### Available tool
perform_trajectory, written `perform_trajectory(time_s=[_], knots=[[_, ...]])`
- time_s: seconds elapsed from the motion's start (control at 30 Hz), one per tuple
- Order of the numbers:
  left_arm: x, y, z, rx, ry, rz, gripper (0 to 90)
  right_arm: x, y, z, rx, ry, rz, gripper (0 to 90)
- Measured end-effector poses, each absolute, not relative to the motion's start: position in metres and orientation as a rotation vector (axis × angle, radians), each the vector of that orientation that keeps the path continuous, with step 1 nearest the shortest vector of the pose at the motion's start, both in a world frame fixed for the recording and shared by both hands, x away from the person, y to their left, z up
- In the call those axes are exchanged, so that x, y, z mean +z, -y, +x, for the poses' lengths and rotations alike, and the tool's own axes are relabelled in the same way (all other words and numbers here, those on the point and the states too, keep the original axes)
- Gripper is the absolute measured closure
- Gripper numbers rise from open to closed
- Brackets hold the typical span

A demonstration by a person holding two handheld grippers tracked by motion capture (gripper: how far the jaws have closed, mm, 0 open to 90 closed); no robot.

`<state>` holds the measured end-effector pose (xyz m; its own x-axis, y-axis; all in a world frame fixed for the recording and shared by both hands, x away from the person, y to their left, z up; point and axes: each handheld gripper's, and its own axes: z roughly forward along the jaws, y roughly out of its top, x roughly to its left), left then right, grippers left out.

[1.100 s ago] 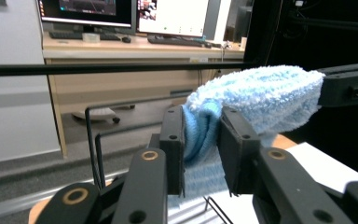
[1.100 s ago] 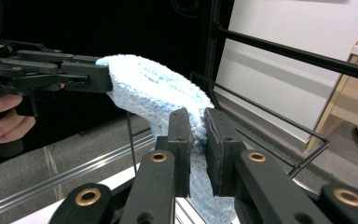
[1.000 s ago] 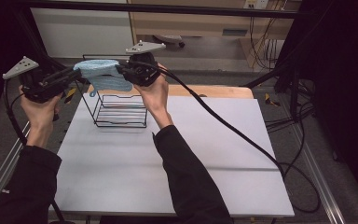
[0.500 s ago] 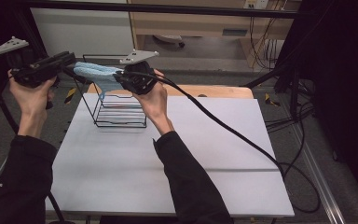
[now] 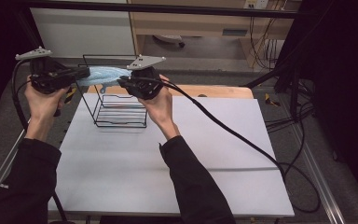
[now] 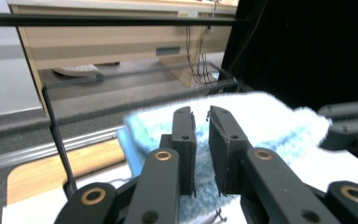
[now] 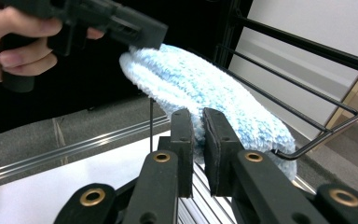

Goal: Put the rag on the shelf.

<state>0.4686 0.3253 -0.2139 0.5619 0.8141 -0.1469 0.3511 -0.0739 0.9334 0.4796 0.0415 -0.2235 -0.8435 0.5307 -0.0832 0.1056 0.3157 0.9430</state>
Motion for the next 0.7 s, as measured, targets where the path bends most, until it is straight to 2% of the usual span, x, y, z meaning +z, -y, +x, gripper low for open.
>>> perform_trajectory(time_s=[0.13,0.27,0.33,0.53,0.7], knots=[[-0.224,-0.326,0.461,0.524,-0.976,1.699,81.7,-0.225,-0.041,0.479,1.533,-2.234,0.558,77.5],[-0.236,-0.326,0.46,0.535,-0.98,1.718,81.9,-0.222,-0.04,0.476,1.59,-2.239,0.566,68.1],[-0.241,-0.326,0.46,0.534,-0.981,1.722,81.9,-0.219,-0.039,0.475,1.617,-2.214,0.577,67.8],[-0.256,-0.324,0.459,0.545,-0.981,1.728,81.9,-0.231,-0.046,0.482,1.586,-2.286,0.645,85.8],[-0.264,-0.325,0.459,0.558,-0.979,1.731,82.0,-0.248,-0.051,0.489,1.525,-2.315,0.689,89.4]])
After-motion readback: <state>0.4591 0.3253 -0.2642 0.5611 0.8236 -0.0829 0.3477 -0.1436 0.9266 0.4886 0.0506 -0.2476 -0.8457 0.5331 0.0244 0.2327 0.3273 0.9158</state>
